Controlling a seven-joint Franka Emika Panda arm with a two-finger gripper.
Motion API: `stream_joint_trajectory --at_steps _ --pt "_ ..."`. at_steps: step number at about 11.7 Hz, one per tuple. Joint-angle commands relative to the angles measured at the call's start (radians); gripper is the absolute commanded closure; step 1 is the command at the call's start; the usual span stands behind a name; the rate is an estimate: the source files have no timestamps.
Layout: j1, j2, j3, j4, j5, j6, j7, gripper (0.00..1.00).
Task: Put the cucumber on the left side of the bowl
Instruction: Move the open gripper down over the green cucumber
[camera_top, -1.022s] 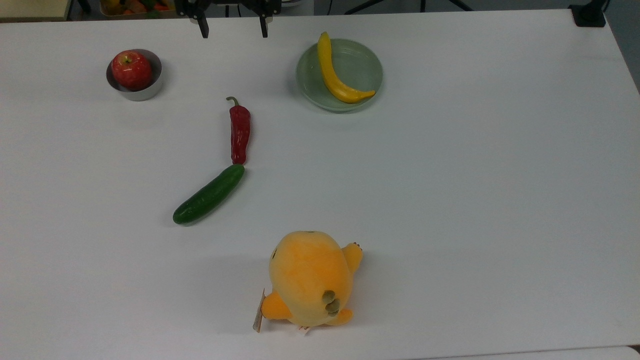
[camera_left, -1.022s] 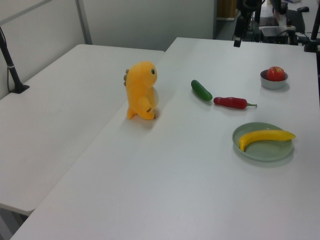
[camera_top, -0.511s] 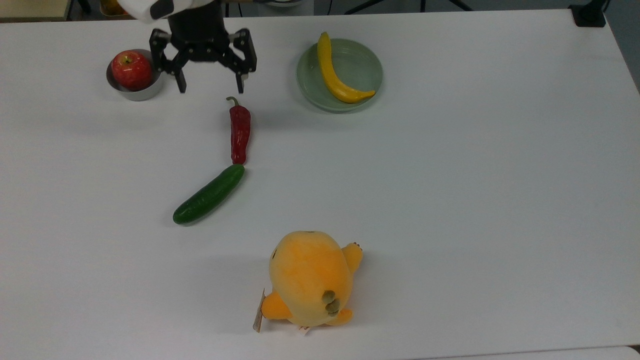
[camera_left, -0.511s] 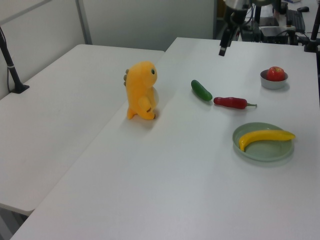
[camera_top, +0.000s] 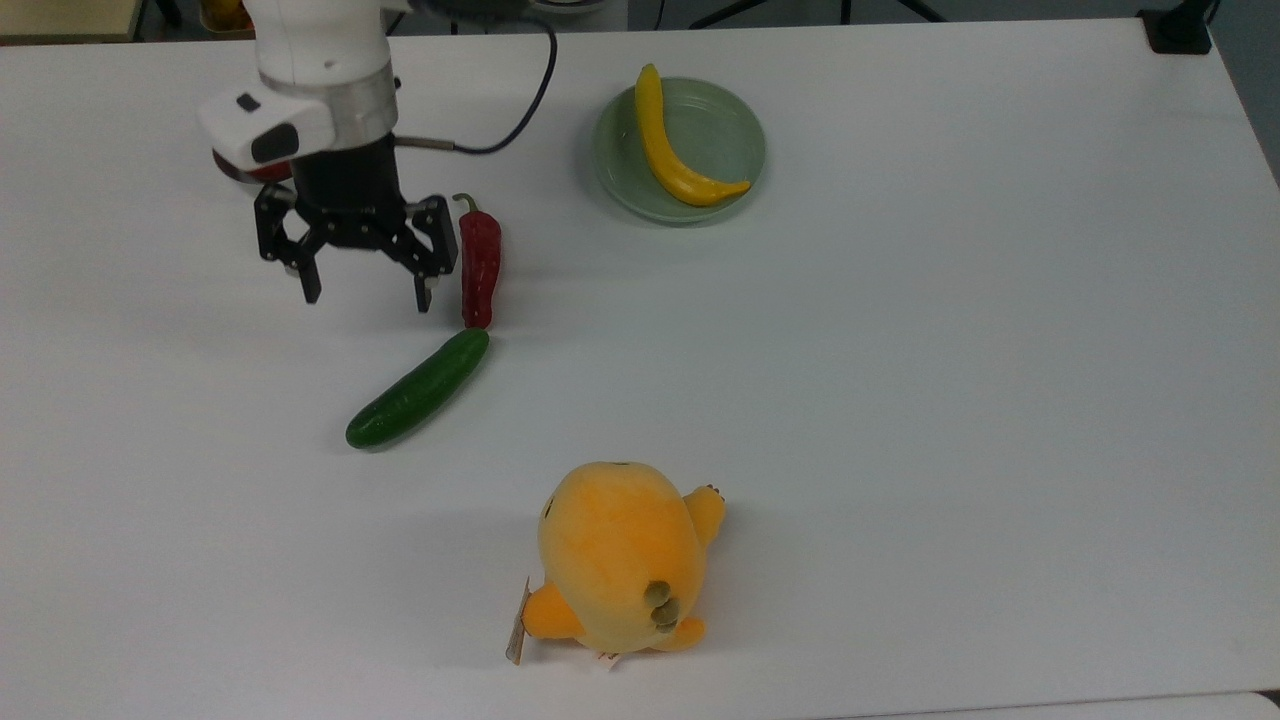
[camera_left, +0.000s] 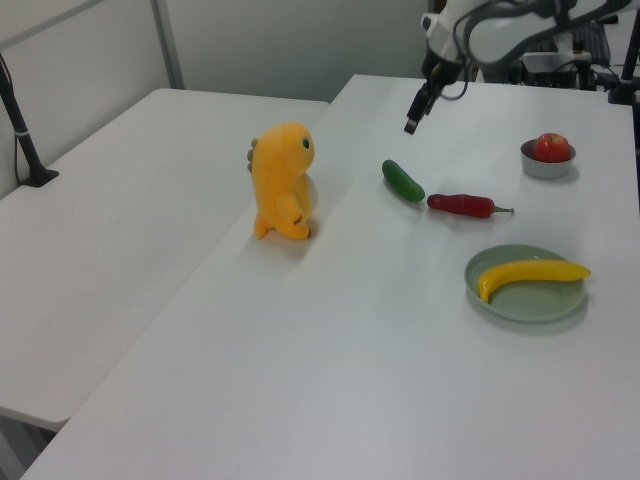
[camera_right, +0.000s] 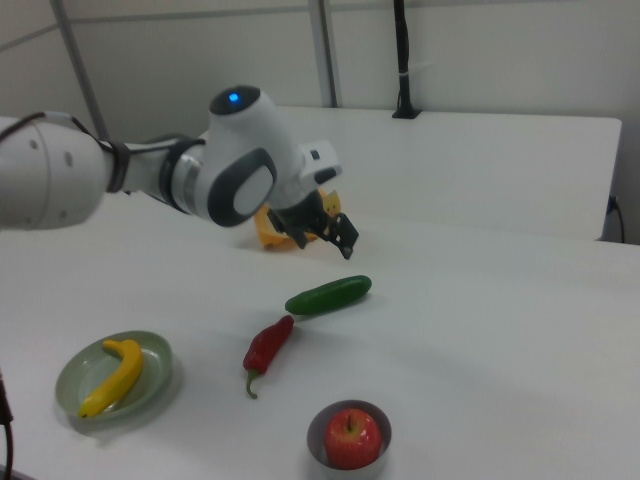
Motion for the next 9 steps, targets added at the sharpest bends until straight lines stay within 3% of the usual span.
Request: stream_joint_trajectory --at_steps 1,4,9 --pt "-0.005 0.094 0.0 0.02 -0.003 0.115 0.046 0.0" --pt "-0.005 0.151 0.0 0.02 -0.009 0.167 0.072 0.0" --pt "-0.001 0.193 0.0 0.02 -0.01 0.222 0.248 0.0"
